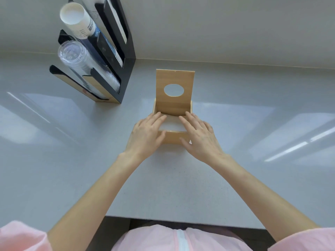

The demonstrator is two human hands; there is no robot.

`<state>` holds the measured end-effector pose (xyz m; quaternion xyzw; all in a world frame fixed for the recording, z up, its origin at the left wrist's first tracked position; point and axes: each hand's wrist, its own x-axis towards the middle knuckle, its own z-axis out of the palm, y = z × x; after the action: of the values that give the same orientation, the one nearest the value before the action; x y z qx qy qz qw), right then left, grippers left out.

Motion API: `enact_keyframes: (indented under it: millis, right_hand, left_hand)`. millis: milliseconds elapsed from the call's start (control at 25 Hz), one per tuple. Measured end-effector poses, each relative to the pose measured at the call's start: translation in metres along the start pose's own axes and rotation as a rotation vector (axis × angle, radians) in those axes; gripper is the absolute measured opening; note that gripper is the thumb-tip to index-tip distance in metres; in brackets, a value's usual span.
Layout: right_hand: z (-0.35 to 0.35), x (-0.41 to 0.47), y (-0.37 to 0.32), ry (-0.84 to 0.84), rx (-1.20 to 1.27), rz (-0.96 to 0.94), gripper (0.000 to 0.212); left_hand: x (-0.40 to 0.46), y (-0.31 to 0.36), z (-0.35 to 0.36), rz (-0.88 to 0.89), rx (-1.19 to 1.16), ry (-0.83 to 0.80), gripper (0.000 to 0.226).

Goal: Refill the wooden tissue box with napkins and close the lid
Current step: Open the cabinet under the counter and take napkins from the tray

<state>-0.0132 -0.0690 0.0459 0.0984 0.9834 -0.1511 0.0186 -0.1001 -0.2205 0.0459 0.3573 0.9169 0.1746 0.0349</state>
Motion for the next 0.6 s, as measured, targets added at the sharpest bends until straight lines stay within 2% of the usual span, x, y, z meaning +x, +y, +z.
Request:
enact_keyframes:
  millis: [480, 600]
  right_hand:
    - [0.013, -0.089, 0.01, -0.014, -0.028, 0.042, 0.067]
    - [0.016, -0.119, 0.011, -0.011, -0.026, 0.038, 0.066]
  left_hand:
    - [-0.089, 0.04, 0.02, -0.171, 0.075, 0.02, 0.065]
    - [-0.117, 0.058, 0.031, -0.205, 0.108, -0.026, 0.068]
